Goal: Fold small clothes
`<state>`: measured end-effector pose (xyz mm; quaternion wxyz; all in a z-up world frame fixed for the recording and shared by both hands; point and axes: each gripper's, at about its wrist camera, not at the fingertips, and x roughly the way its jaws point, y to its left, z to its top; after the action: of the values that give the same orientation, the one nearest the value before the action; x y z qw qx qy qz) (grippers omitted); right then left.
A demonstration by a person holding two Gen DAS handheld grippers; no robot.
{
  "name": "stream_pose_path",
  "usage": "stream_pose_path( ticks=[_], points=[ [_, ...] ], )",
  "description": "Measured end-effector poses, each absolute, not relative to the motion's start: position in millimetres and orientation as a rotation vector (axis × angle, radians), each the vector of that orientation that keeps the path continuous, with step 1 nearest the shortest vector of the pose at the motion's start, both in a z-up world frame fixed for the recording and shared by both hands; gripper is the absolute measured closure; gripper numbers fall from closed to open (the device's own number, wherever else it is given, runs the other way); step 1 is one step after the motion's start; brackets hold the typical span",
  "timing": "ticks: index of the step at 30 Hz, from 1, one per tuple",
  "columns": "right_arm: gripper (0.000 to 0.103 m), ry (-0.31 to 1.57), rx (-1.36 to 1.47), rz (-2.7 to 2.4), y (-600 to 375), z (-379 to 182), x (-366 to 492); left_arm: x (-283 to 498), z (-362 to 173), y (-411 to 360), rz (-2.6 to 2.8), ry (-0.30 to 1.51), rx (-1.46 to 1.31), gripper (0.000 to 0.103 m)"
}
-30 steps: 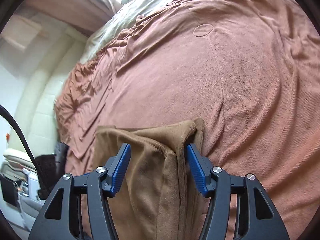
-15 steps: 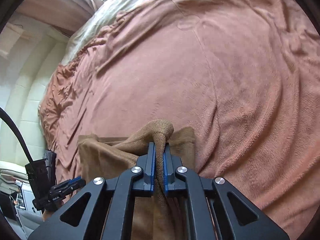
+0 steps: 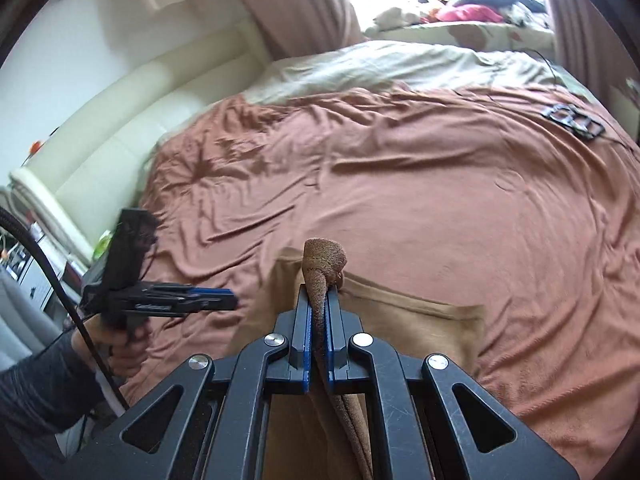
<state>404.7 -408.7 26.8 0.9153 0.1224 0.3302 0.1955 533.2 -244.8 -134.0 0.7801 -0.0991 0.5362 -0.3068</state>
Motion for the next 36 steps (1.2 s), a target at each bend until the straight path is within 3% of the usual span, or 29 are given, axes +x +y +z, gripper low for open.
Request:
stream_pose_path(
  ticks=[8,16,18,19,20,22,27,29,33,36],
  points=[
    [0.101,0.641,0.239,0.273,-455.4,27.2,397.5,534.0,-142.7,-289.4,-0.731,1.183,-0.178,0.068],
    [0.1,0.841,0.39,0.013,-517.6,-28.0,423.2,537.6,-154.1,-300.7,-0.72,1.207,-0.142,0.068],
    [0.093,0.865,0.399,0.033,-518.3,-34.9,421.5,540.3,-153.1,-295.9,-0.706,1.201,-0.129,0.068],
    [0.081,0.882,0.409,0.052,-514.4,-38.7,424.4,543.0,-153.0,-291.8,-0.69,1.202,-0.131,0.068],
    [0.061,0.898,0.419,0.073,-513.1,-43.4,423.1,545.1,-153.1,-288.6,-0.68,1.204,-0.134,0.068],
    [0.042,0.905,0.416,0.1,-508.4,-43.8,420.6,552.3,-152.2,-279.3,-0.65,1.2,-0.137,0.068],
    [0.042,0.94,0.425,0.136,-516.4,-48.2,443.9,563.3,-153.1,-257.2,-0.575,1.192,-0.131,0.067],
    [0.042,0.952,0.402,0.125,-514.8,-50.5,447.3,566.5,-154.5,-249.0,-0.553,1.186,-0.138,0.058],
    [0.042,0.946,0.389,0.129,-504.7,-51.4,457.4,571.7,-162.4,-239.0,-0.52,1.184,-0.143,0.055],
    [0.058,0.968,0.37,0.126,-495.6,-57.8,462.5,576.7,-170.4,-237.0,-0.519,1.201,-0.146,0.055]
  ],
)
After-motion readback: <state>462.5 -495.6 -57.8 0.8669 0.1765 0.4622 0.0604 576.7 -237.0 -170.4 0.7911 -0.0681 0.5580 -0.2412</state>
